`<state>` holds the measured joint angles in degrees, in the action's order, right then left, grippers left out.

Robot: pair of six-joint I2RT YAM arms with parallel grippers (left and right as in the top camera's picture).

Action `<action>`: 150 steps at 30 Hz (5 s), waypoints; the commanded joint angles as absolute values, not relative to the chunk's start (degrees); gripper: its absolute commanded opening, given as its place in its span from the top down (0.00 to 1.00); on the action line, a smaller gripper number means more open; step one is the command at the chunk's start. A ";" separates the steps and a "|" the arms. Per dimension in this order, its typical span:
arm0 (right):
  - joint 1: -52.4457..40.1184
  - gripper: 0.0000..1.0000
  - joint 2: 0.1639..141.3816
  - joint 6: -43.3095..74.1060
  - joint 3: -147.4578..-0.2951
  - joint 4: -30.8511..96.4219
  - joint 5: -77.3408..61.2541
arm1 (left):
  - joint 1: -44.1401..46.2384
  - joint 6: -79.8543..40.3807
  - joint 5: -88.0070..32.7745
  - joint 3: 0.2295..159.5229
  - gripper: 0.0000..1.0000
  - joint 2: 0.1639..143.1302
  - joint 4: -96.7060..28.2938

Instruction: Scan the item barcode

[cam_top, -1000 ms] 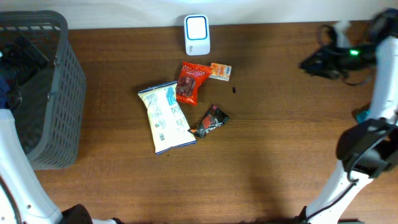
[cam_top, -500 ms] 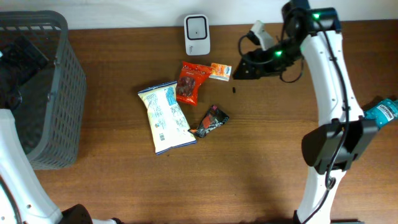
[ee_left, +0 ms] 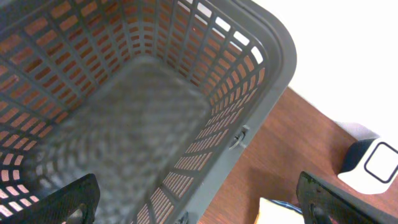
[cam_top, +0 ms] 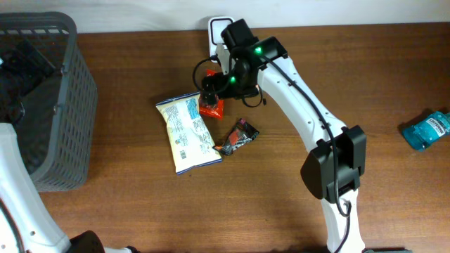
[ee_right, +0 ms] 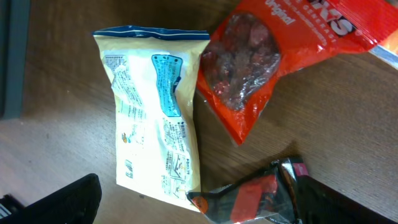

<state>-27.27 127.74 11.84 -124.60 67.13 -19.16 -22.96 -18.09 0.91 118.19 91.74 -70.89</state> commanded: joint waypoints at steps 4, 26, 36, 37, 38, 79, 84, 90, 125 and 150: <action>-27.53 0.01 127.70 12.56 -124.66 66.81 -17.50 | -23.16 -18.63 1.10 118.89 0.01 91.88 -70.78; -29.30 0.01 127.70 12.58 -124.66 65.95 -26.37 | -23.16 -18.63 1.10 118.89 0.01 91.88 -70.78; -29.17 0.01 127.72 12.53 -124.66 64.86 -21.80 | -23.16 -18.63 1.10 118.89 0.01 91.88 -70.78; -29.19 0.02 127.72 12.58 -124.66 64.45 -21.85 | -23.16 -18.63 1.10 118.89 0.01 91.88 -70.78; -29.23 0.01 127.72 14.90 -124.66 63.66 -21.89 | -23.16 -18.63 1.10 118.89 0.01 91.88 -70.78; -18.94 0.01 127.72 20.43 -124.70 64.58 -22.24 | -23.16 -18.63 1.10 118.89 0.01 91.88 -70.78; -21.43 0.01 127.72 20.01 -124.66 66.39 -22.24 | -23.16 -18.63 1.10 118.89 0.01 91.88 -70.78; -25.10 0.01 127.72 20.01 -124.66 66.94 -22.24 | -23.16 -18.63 1.10 118.89 0.01 91.88 -70.78; -30.30 0.59 137.45 35.05 -122.08 46.37 -8.40 | -23.16 -18.63 1.10 118.89 0.01 91.88 -70.78; -21.43 0.40 133.43 20.60 -128.90 74.46 5.19 | -23.16 -18.63 1.10 118.89 0.01 91.88 -70.78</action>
<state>-25.43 137.08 26.02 -127.07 73.49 2.20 -22.96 -18.09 0.89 118.19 91.74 -70.89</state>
